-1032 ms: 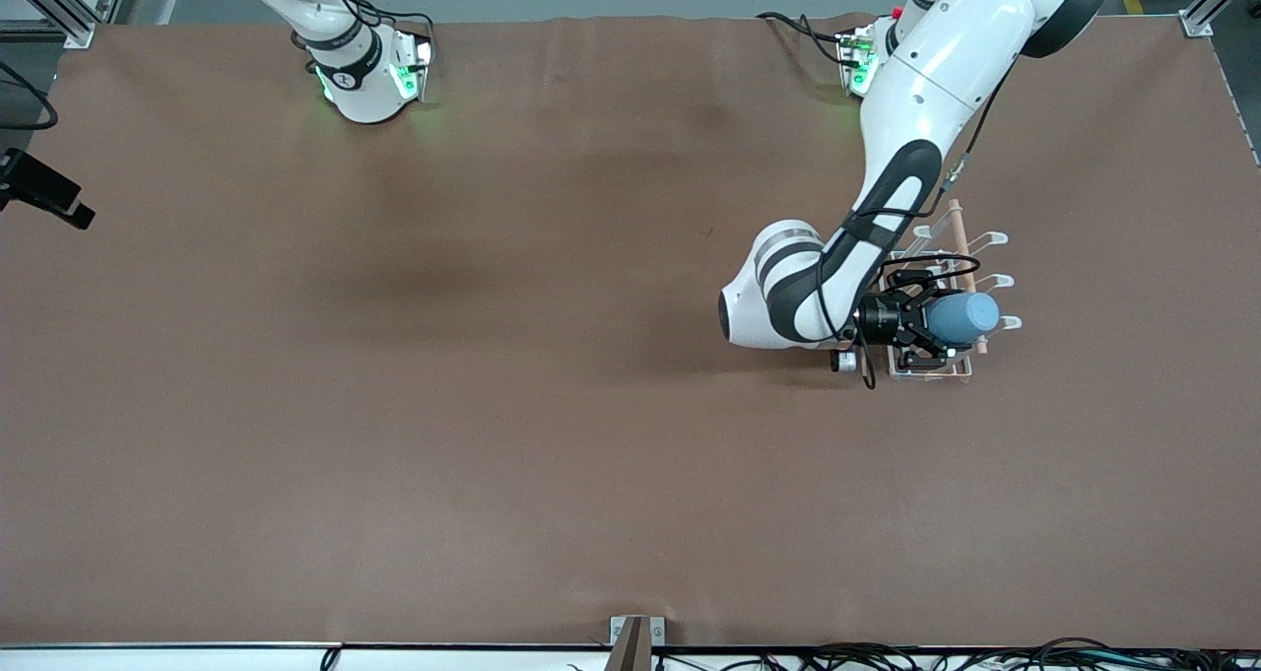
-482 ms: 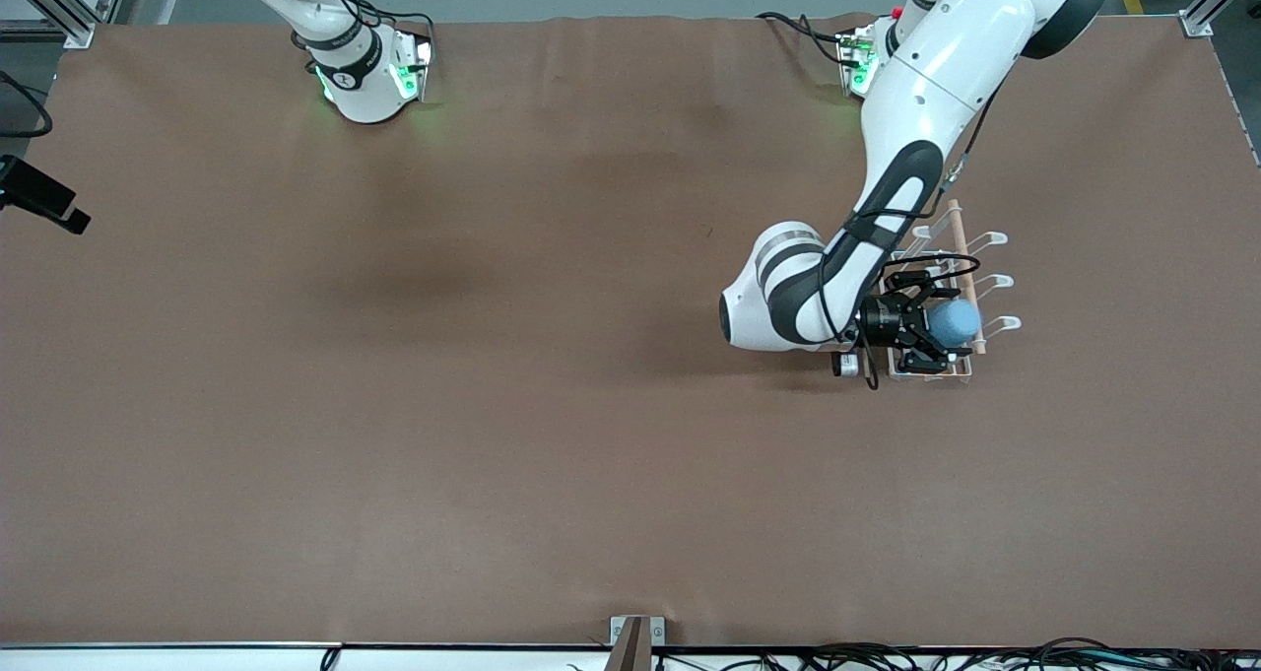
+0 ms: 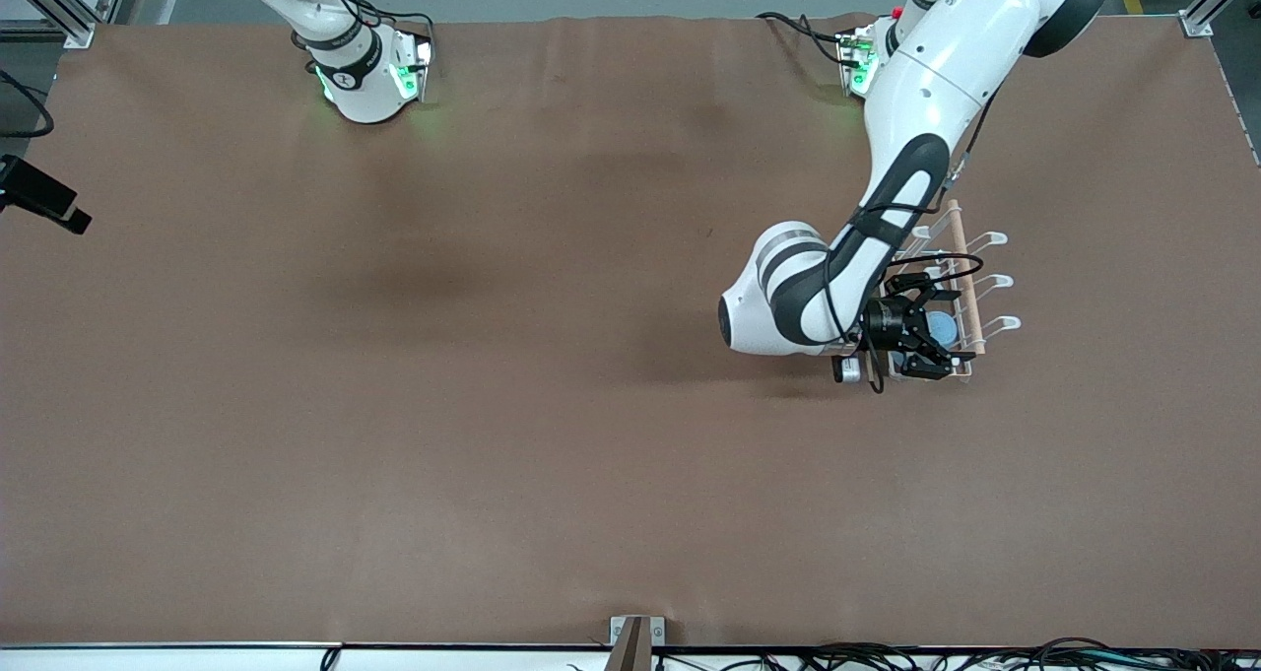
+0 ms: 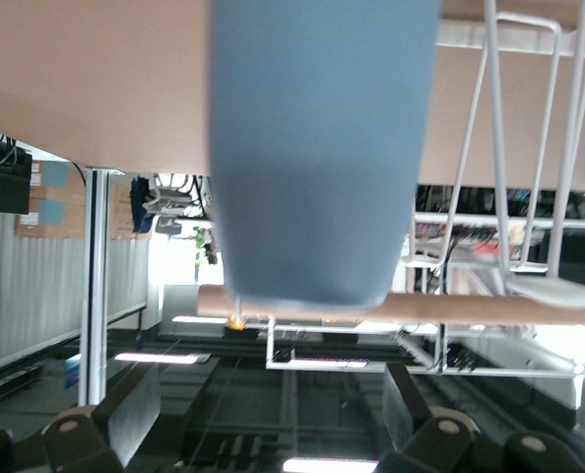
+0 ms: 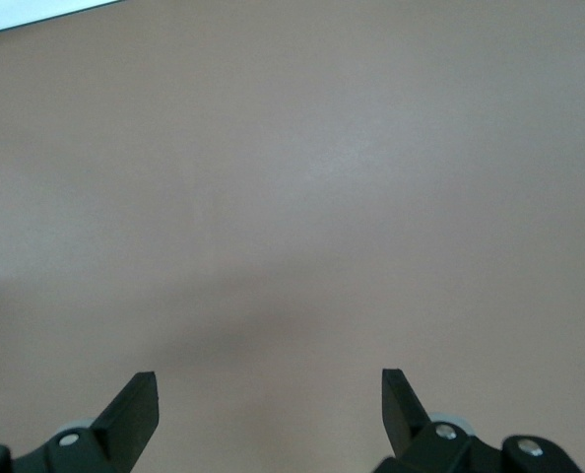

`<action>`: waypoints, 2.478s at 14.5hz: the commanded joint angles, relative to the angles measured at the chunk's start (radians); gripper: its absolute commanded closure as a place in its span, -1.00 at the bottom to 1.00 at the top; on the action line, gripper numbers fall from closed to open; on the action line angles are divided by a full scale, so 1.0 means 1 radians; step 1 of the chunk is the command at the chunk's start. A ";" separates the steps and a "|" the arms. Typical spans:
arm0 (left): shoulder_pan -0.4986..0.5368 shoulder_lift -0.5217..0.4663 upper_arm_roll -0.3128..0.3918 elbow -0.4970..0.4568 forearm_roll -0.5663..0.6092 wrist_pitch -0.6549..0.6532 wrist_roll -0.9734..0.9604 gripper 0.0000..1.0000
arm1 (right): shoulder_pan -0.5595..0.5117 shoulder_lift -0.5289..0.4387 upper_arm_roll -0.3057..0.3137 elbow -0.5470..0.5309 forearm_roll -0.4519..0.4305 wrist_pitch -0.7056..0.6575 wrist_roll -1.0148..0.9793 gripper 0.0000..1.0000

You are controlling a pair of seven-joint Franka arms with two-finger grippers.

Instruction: Hang cup on cup holder

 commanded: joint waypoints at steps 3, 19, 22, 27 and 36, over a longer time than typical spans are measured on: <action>0.009 -0.137 -0.005 0.027 -0.148 -0.017 -0.078 -1.00 | -0.007 -0.002 0.003 0.002 0.001 0.001 0.010 -1.00; 0.288 -0.573 0.087 0.126 -0.989 0.351 -0.549 -1.00 | 0.000 -0.002 0.007 -0.001 -0.030 -0.004 0.017 -1.00; 0.284 -0.673 0.199 0.125 -1.111 0.356 -0.554 -1.00 | 0.000 -0.002 0.007 0.001 -0.028 0.002 0.019 -1.00; 0.228 -0.809 0.353 0.064 -1.162 0.365 -0.532 -1.00 | 0.000 -0.002 0.007 -0.001 -0.027 0.004 0.019 -1.00; 0.238 -0.814 0.348 0.080 -1.168 0.367 -0.568 -0.99 | 0.000 -0.002 0.007 -0.001 -0.019 0.007 0.019 -1.00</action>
